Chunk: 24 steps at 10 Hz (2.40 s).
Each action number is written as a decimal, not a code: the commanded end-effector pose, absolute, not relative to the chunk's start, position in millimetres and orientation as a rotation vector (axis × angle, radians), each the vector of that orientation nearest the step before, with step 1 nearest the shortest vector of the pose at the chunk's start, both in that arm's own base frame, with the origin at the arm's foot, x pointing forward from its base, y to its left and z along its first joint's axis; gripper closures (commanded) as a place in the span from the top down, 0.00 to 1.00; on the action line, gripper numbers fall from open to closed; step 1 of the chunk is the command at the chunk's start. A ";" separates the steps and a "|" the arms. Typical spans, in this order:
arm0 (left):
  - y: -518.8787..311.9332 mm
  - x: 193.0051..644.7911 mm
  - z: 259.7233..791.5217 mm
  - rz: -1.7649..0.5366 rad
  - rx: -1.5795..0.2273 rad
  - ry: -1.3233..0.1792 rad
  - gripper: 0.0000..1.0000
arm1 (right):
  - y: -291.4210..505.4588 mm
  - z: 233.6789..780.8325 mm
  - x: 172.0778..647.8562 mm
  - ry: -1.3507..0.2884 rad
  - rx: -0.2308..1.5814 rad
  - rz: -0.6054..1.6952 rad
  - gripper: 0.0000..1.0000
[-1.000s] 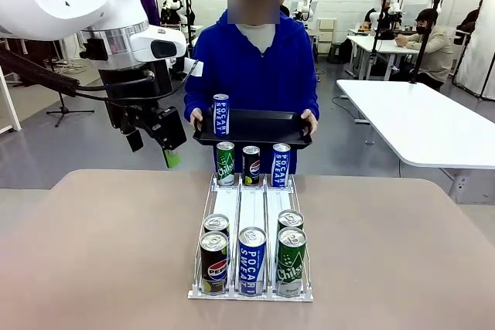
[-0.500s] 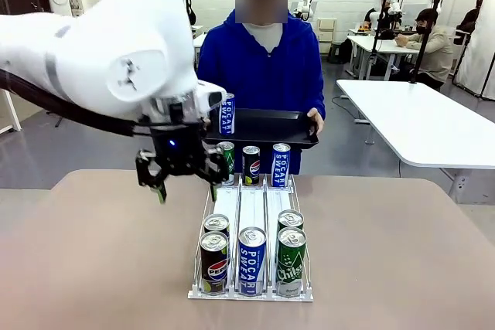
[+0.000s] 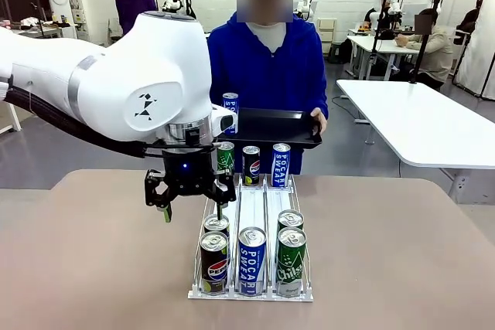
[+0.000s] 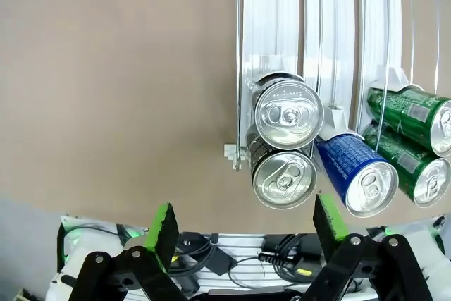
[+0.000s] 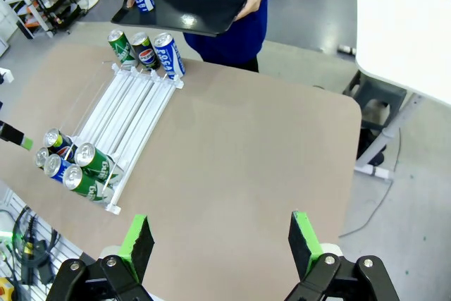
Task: Retrieve and hand over the desired beverage to the person.
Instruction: Pick up another can of the same type that the person held from the Automatic Can Dispenser.
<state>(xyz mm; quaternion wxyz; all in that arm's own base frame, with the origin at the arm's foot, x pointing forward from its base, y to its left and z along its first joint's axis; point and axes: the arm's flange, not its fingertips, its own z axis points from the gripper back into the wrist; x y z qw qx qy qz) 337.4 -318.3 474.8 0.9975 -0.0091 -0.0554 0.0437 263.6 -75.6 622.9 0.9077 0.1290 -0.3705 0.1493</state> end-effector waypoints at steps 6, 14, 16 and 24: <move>-322.4 336.9 462.2 0.016 -0.012 -0.092 1.00 | -74.1 618.5 265.8 -0.780 0.273 0.314 1.00; -334.4 333.2 434.8 -0.120 -0.022 -0.095 1.00 | -74.1 618.5 265.8 -0.780 0.273 0.314 1.00; -334.8 333.7 431.3 -0.126 -0.018 -0.104 1.00 | -74.1 618.5 265.8 -0.780 0.273 0.314 1.00; -340.3 340.3 410.3 -0.147 0.005 -0.092 1.00 | -74.1 618.5 265.8 -0.780 0.273 0.314 1.00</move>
